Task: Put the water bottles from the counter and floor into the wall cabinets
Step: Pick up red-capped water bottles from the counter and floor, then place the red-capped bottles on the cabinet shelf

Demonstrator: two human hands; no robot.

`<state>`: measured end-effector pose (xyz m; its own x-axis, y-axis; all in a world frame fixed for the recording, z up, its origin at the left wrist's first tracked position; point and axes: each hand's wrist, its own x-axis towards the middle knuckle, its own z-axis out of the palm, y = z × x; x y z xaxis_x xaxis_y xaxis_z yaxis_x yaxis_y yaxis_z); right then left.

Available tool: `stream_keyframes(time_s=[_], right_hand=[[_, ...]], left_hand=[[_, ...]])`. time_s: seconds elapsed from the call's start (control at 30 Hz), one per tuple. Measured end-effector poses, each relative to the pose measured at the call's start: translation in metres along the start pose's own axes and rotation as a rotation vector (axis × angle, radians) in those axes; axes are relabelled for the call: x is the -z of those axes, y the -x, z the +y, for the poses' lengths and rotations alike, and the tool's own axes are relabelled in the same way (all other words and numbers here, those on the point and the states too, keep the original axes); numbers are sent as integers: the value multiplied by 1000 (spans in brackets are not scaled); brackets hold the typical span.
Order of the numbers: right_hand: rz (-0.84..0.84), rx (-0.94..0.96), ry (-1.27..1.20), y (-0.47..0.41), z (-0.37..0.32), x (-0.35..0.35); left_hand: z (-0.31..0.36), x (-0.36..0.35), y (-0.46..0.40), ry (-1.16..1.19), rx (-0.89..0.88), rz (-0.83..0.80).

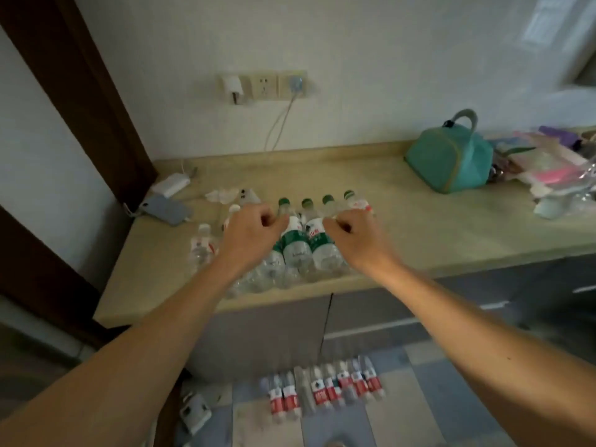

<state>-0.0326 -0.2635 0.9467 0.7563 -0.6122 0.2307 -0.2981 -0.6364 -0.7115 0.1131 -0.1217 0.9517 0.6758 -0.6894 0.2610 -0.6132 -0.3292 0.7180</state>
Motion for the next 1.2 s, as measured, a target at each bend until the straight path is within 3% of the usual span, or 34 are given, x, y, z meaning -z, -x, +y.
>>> stream_keyframes(time_s=[0.13,0.33,0.47,0.77,0.9,1.2], right_hand=[[-139,-60,37,63,63,-38],[-256,-327,43,119,174,-91],[-327,-502,26,150,272,-125],[-537,-606,93,218,485,-210],[-591,-621,65,241,533,-282],[-637,-558,-7,272,592,-505]], left_hand=[[-51,-61,57,29,79,-157],[-118,-162,119,10,253,-300],[-169,-250,149,32,409,-312],[-289,-433,235,0,727,-227],[-363,-482,276,11,841,-239],[-566,-535,326,-166,849,-276]])
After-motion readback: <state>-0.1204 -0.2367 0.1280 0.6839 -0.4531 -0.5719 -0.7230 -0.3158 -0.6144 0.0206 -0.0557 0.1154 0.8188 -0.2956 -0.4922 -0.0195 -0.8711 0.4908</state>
